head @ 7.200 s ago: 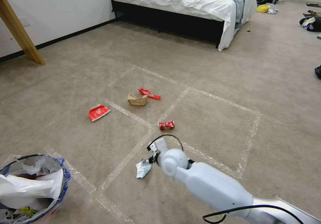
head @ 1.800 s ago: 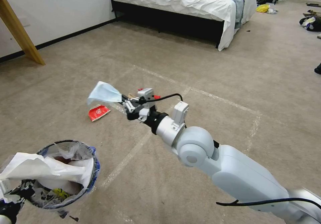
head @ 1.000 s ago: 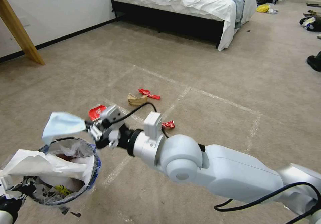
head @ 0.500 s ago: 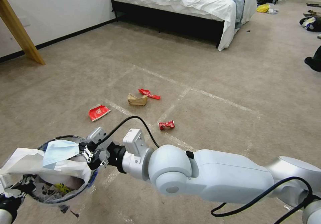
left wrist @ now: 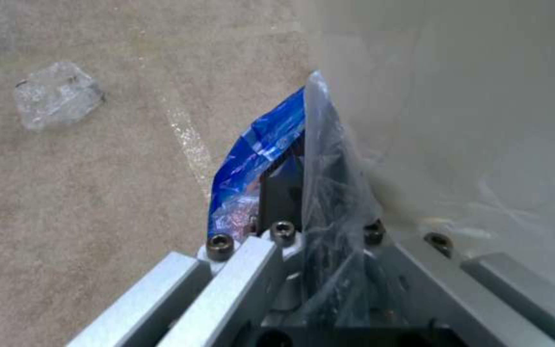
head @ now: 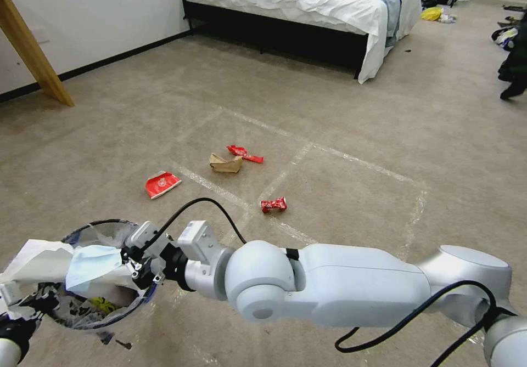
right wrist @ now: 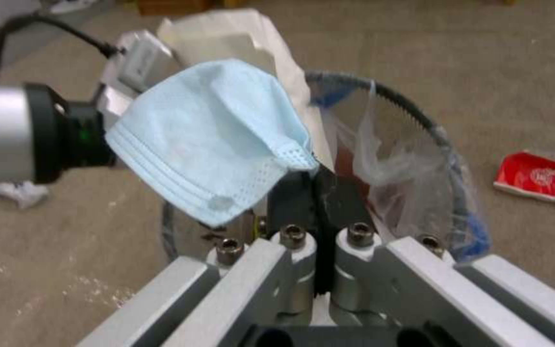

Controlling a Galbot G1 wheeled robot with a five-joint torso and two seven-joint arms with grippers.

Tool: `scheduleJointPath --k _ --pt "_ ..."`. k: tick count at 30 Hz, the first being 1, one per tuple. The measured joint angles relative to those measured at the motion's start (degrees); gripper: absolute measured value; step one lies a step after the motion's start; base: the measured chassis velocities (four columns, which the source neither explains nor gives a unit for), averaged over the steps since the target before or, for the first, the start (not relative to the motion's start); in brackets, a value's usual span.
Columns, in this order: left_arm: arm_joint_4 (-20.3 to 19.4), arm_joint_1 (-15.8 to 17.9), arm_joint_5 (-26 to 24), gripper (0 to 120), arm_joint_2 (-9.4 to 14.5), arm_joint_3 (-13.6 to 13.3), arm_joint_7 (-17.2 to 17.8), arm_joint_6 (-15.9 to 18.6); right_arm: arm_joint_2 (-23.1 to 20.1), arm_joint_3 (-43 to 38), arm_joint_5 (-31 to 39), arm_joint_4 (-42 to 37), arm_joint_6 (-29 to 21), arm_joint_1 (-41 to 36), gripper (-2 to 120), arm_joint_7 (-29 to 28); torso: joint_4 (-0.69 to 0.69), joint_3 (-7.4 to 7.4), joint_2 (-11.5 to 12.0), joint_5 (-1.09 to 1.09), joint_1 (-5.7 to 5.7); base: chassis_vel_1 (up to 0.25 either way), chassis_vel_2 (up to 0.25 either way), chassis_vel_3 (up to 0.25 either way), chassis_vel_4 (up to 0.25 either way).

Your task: Pick up the trash bin and place the garbage on the floor into it.

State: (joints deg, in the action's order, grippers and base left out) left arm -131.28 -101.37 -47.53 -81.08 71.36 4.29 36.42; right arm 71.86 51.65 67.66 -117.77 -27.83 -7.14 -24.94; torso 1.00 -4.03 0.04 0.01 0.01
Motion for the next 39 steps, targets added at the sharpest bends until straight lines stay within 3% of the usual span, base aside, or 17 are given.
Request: scheduleJointPath --k 39 --pt "0.0 1.2 -0.8 1 -0.3 -0.4 -0.2 -0.1 5.7 8.3 -3.3 10.8 -1.4 3.5 0 0.1 0.00 0.00 0.0 0.00 0.00 0.000 0.000 0.000 0.000"
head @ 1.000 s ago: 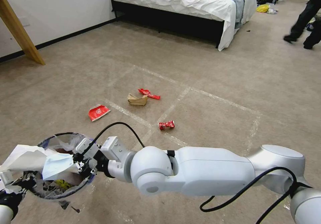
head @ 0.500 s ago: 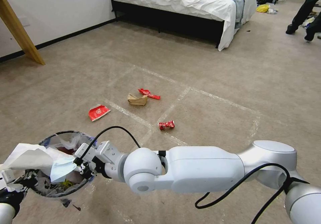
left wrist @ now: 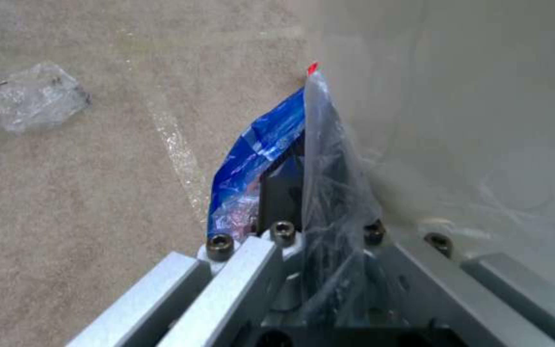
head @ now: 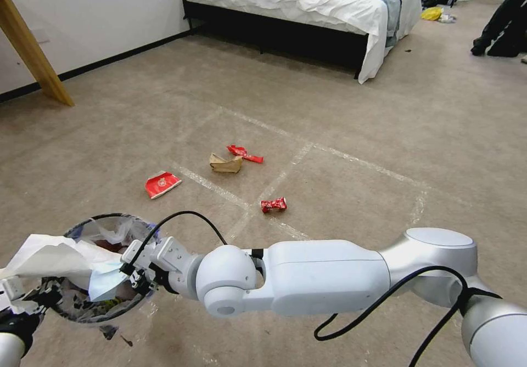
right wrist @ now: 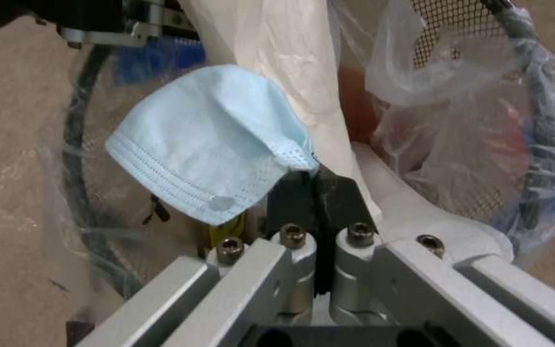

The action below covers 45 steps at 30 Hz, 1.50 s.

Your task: Pick up the trash bin and place the garbage on the floor into it.

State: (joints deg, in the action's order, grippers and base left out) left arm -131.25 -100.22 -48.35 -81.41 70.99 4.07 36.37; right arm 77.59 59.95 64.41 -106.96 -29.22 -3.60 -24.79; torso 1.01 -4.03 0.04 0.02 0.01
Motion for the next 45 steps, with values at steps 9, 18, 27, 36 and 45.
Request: scheduleJointPath --k 9,18,27,36,45 --pt "0.1 0.3 0.2 1 -0.2 -0.3 0.0 0.0 -0.1 0.4 -0.7 0.6 0.0 -0.2 0 0.0 0.00 0.00 0.0 0.00 0.00 0.000 0.000 0.000 0.000" --pt "0.1 0.4 0.4 1 -0.3 -0.4 -0.1 0.0 0.4 0.8 -1.4 2.7 -0.1 -0.2 0 0.2 0.00 0.00 0.0 0.00 0.00 0.000 0.000 0.000 0.000" --pt "0.1 0.2 0.4 1 -0.3 -0.5 -0.2 -0.1 1.8 1.1 -2.0 5.6 -0.7 -0.2 0 0.1 0.00 0.00 0.0 0.00 0.00 0.000 0.000 0.000 0.000" --pt "0.3 0.0 0.7 1 -0.3 -0.7 -0.4 -0.2 3.5 0.8 -2.2 8.6 -0.9 -0.1 0 0.0 0.00 0.00 0.0 0.00 0.00 0.000 0.000 0.000 0.000" --pt "0.6 0.2 1.2 1 -0.2 -1.1 -0.4 -0.2 4.1 0.4 -2.0 8.6 -1.1 -0.1 0 -0.6 0.00 0.00 0.0 -0.01 0.00 0.000 0.000 0.000 0.000"
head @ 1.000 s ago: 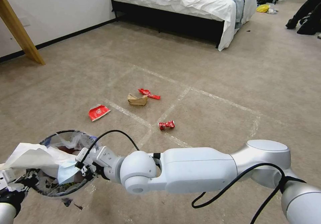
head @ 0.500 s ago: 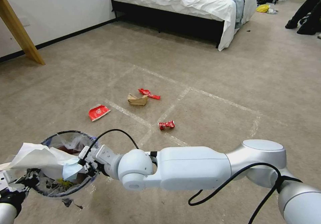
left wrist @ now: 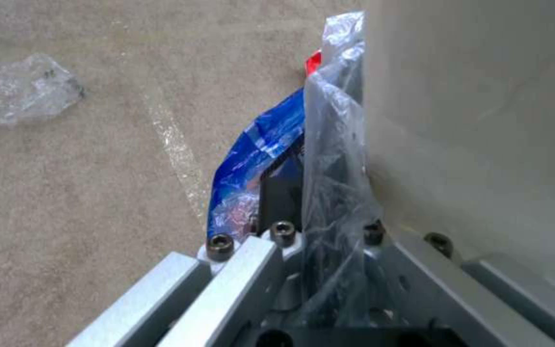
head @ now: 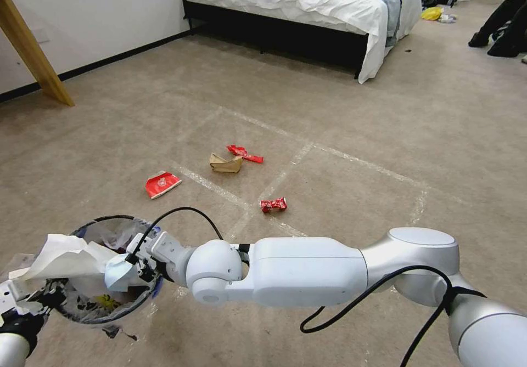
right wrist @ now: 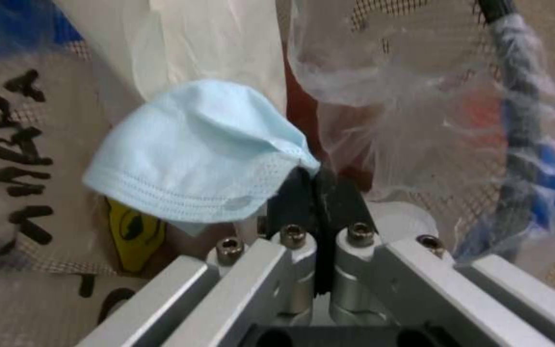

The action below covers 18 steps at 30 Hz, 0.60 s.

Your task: Pick up the trash bin and place the garbage on the floor into it.

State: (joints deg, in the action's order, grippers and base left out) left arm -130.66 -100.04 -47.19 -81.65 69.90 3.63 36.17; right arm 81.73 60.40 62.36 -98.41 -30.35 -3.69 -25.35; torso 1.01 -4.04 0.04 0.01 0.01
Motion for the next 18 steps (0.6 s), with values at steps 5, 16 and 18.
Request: scheduleJointPath --k 5,16,18 --pt "0.1 0.1 0.1 1 0.1 0.0 0.0 0.0 0.2 -0.2 0.1 -0.3 0.0 0.0 0 -0.7 0.00 0.00 0.0 0.00 0.00 0.000 0.000 0.000 0.000" --pt "0.6 0.4 0.1 1 0.2 0.0 0.0 0.0 0.4 0.3 0.1 -1.1 -0.7 -0.3 19 -2.0 0.00 0.00 0.0 0.00 0.00 0.000 0.000 0.000 0.000" --pt "0.8 0.6 0.1 1 0.2 0.0 0.0 0.0 0.6 0.6 0.1 -1.6 -0.8 -0.3 30 -2.1 0.00 0.00 0.0 0.00 0.00 0.000 0.000 0.000 0.000"
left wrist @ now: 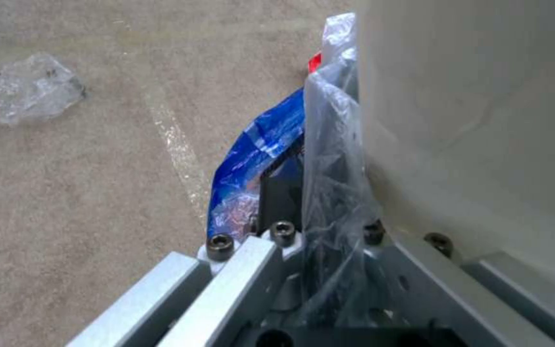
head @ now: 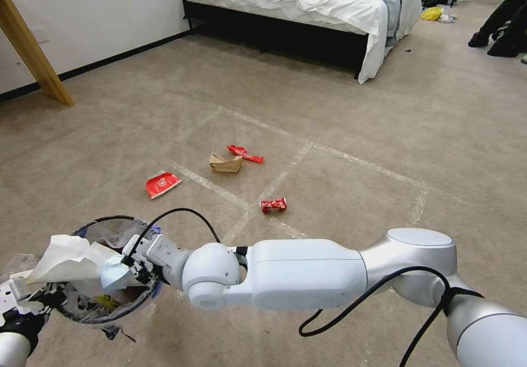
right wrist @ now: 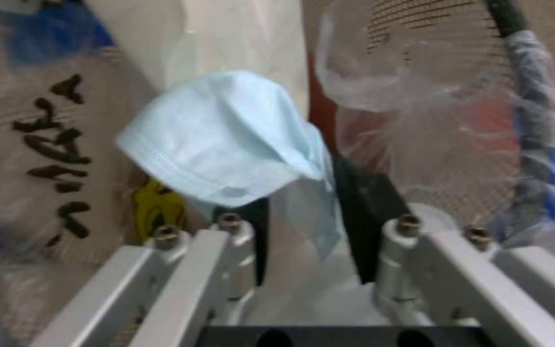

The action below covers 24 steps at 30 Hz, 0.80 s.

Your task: Pick up the trash bin and place the garbage on the floor into it.

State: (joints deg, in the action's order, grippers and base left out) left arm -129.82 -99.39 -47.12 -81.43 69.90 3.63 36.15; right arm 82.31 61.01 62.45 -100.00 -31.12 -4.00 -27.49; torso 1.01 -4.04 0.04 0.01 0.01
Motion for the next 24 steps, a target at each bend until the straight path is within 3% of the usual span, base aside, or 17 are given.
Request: scheduleJointPath --k 7,9,13,15,18,24 --pt "0.2 0.3 -0.1 1 0.0 0.0 0.1 0.0 0.2 0.7 0.1 -0.6 -0.3 -0.1 50 -0.3 0.00 0.00 0.0 0.00 0.00 0.000 0.000 0.000 0.000" --pt "0.3 0.4 -0.2 1 0.1 0.1 0.1 0.0 0.3 1.0 0.2 -0.8 -0.4 -0.1 63 -0.4 0.00 0.00 0.0 0.00 0.00 0.000 0.000 0.000 0.000" --pt "0.5 0.5 -0.3 1 0.1 0.2 0.1 0.0 0.4 1.1 0.5 -1.0 -0.5 0.0 72 -0.5 0.00 0.00 0.0 0.00 0.00 0.000 0.000 0.000 0.000" --pt "0.6 0.7 -0.3 1 0.1 0.2 0.1 0.0 0.5 1.3 1.0 -1.6 -0.8 0.3 85 -0.8 0.00 0.00 0.0 0.00 0.00 0.000 0.000 0.000 0.000" --pt "0.6 0.8 -0.4 1 0.0 0.1 0.1 0.0 0.5 1.3 1.2 -2.1 -0.9 0.4 91 -1.0 0.00 0.00 0.0 0.00 0.00 0.000 0.000 0.000 0.000" --pt "0.6 0.8 -0.4 1 0.2 0.2 0.1 0.0 0.3 1.1 1.5 -3.2 -1.4 0.6 91 -1.5 -0.01 0.00 0.0 0.00 0.00 0.000 0.000 0.000 0.000"
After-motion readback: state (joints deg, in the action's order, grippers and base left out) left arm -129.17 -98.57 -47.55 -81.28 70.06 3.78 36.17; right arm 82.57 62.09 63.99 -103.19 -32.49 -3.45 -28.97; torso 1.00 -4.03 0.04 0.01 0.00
